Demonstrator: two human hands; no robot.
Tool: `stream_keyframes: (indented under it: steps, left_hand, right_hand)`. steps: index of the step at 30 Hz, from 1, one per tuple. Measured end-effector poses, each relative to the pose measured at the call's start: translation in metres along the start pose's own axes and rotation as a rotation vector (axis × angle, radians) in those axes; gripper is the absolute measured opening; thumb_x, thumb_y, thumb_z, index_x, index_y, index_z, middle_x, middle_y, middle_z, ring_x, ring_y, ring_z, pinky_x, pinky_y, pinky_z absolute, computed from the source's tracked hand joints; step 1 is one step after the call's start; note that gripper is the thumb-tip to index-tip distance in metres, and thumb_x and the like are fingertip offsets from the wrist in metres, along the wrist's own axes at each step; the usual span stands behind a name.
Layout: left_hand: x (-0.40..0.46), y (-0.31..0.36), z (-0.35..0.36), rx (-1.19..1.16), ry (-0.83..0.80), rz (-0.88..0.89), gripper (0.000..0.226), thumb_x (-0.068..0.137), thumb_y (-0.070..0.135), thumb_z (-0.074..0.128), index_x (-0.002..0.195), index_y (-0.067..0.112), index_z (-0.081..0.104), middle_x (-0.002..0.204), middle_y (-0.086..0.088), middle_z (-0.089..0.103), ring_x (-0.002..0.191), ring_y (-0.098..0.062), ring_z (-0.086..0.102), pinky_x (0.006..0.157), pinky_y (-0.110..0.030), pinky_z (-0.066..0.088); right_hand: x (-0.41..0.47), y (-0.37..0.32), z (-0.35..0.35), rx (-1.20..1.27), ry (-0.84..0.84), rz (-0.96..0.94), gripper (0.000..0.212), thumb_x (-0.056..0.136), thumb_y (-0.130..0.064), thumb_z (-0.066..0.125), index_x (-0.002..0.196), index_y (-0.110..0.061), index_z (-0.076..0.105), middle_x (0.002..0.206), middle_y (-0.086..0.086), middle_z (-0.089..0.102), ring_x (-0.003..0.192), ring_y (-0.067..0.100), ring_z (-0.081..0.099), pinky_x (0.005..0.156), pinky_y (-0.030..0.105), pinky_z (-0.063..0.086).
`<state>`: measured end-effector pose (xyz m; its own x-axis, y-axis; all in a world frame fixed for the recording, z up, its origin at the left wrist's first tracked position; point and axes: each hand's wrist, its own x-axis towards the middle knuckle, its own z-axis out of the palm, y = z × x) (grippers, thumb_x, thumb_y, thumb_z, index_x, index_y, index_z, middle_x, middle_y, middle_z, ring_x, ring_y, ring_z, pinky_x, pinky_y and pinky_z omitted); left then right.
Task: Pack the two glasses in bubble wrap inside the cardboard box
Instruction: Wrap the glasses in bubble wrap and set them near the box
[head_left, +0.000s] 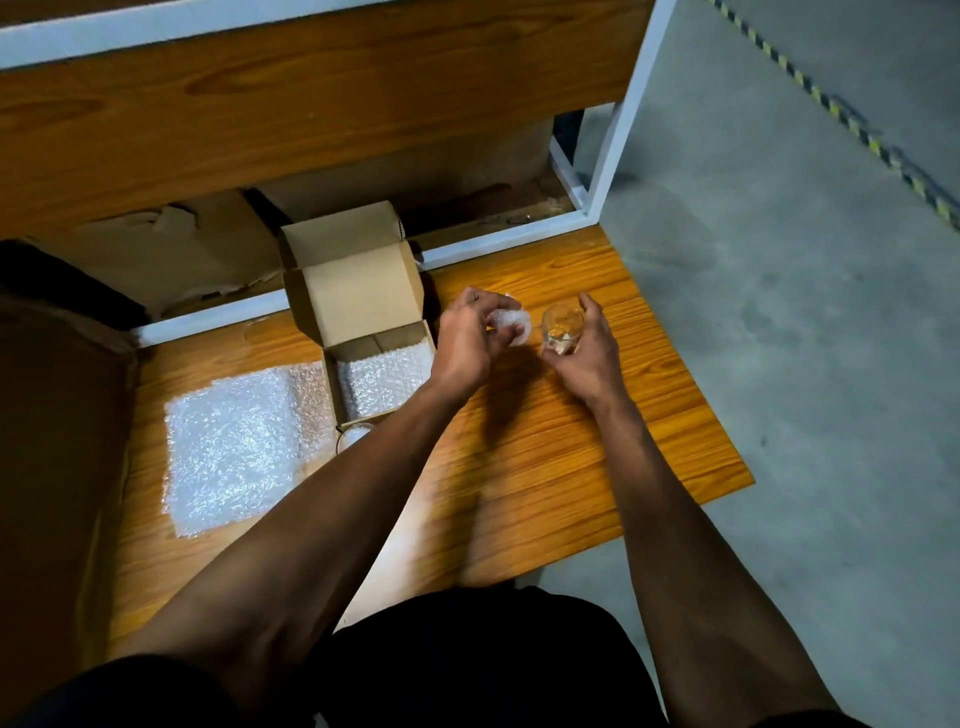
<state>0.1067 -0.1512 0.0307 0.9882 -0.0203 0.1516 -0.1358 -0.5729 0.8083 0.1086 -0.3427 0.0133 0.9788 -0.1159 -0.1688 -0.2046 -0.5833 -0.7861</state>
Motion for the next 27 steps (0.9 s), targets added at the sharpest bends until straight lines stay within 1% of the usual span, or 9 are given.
stream_keyframes:
  steps: [2,4,6,9,11,13,16,22,27]
  left_hand:
    - [0.001,-0.002,0.001,-0.013,-0.002,-0.019,0.027,0.092,0.019,0.081,0.118,0.019,0.076,0.120,0.001,0.059,0.109,-0.016,0.059,0.092,-0.031,0.059]
    - [0.002,-0.003,0.002,-0.011,-0.009,-0.040,0.027,0.092,0.020,0.082,0.118,0.020,0.076,0.120,0.003,0.059,0.109,-0.015,0.059,0.092,-0.031,0.059]
    - [0.003,-0.004,0.004,-0.003,-0.016,-0.054,0.028,0.091,0.020,0.082,0.118,0.022,0.076,0.120,0.004,0.059,0.109,-0.015,0.060,0.093,-0.033,0.059]
    - [0.005,-0.006,0.004,0.006,-0.019,-0.062,0.028,0.091,0.019,0.083,0.118,0.022,0.076,0.120,0.004,0.059,0.110,-0.016,0.060,0.094,-0.036,0.059]
    - [0.006,-0.005,0.003,0.004,-0.024,-0.058,0.028,0.090,0.019,0.083,0.118,0.022,0.077,0.119,0.004,0.060,0.109,-0.015,0.060,0.094,-0.034,0.059]
    - [0.006,-0.005,0.002,-0.005,-0.044,-0.060,0.029,0.090,0.017,0.083,0.118,0.022,0.077,0.119,0.006,0.060,0.107,-0.012,0.060,0.093,-0.028,0.058]
    - [0.003,-0.005,0.002,-0.011,-0.090,-0.032,0.031,0.089,0.017,0.084,0.118,0.021,0.078,0.120,0.005,0.061,0.107,-0.009,0.061,0.094,-0.024,0.055]
    - [-0.009,-0.013,-0.001,0.162,-0.193,0.079,0.031,0.090,0.016,0.082,0.120,0.021,0.077,0.121,-0.001,0.061,0.111,-0.019,0.061,0.094,-0.030,0.052]
    - [-0.017,-0.015,-0.002,0.339,-0.174,0.187,0.033,0.085,0.013,0.082,0.117,0.023,0.077,0.115,0.000,0.066,0.107,-0.025,0.059,0.089,-0.039,0.050]
  right_hand:
    - [0.002,0.006,0.006,-0.041,-0.040,0.008,0.112,0.080,-0.027,0.090,0.165,-0.023,0.018,0.168,0.008,0.031,0.153,0.033,0.028,0.120,0.047,0.033]
    - [0.006,0.008,0.011,-0.057,-0.021,0.026,0.108,0.083,-0.028,0.087,0.166,-0.021,0.017,0.168,0.008,0.032,0.153,0.034,0.027,0.119,0.048,0.033]
    - [0.011,0.010,0.016,-0.059,0.025,0.038,0.095,0.088,-0.025,0.082,0.164,-0.021,0.025,0.163,0.008,0.040,0.150,0.034,0.032,0.115,0.045,0.038]
    - [0.013,0.016,0.022,-0.035,0.048,0.007,0.075,0.089,-0.025,0.081,0.153,-0.023,0.043,0.149,0.007,0.054,0.139,0.031,0.045,0.098,0.034,0.042]
    - [0.011,0.020,0.026,-0.047,0.021,-0.048,0.071,0.086,-0.027,0.083,0.148,-0.023,0.048,0.147,0.005,0.054,0.137,0.029,0.047,0.099,0.032,0.044]
    - [0.006,0.023,0.030,-0.099,-0.013,-0.129,0.070,0.083,-0.029,0.084,0.145,-0.022,0.052,0.158,0.003,0.043,0.145,0.027,0.038,0.112,0.035,0.039]
    - [-0.006,0.028,0.040,-0.165,-0.030,-0.243,0.069,0.080,-0.030,0.084,0.141,-0.022,0.054,0.172,-0.001,0.017,0.158,0.025,0.013,0.123,0.039,0.019]
    - [-0.013,0.025,0.052,-0.291,0.040,-0.295,0.066,0.074,-0.044,0.082,0.134,-0.029,0.058,0.175,-0.004,-0.006,0.161,0.028,-0.008,0.129,0.052,0.009]
    - [-0.017,0.022,0.058,-0.413,0.055,-0.357,0.066,0.073,-0.051,0.080,0.134,-0.035,0.060,0.174,-0.003,-0.015,0.160,0.029,-0.015,0.129,0.056,0.002]
